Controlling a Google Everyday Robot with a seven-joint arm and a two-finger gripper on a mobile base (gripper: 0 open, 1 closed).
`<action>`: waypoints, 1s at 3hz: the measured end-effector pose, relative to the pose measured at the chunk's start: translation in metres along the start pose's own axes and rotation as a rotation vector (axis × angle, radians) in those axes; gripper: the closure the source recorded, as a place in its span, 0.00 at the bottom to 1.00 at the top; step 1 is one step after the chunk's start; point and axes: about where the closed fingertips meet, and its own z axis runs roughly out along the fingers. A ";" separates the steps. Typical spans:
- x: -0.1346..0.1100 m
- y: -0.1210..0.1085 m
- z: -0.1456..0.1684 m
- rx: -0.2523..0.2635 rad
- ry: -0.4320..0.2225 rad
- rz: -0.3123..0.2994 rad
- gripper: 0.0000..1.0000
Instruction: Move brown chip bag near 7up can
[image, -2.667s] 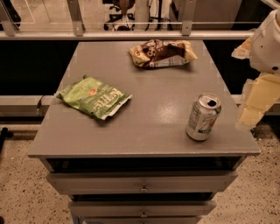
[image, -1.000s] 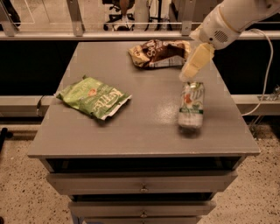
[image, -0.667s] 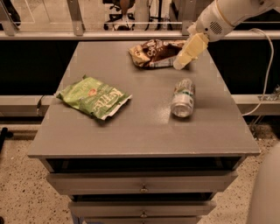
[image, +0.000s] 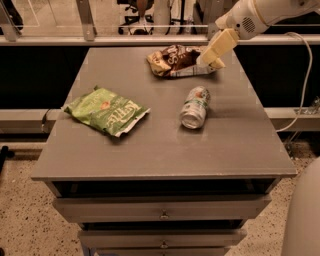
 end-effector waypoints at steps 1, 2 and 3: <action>0.003 -0.006 0.003 0.065 -0.047 -0.068 0.00; 0.005 -0.007 0.006 0.087 -0.063 -0.091 0.00; 0.005 -0.007 0.006 0.087 -0.063 -0.091 0.00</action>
Offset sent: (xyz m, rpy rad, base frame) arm 0.0065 -0.0030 -0.0034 -0.0008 -0.1116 0.0063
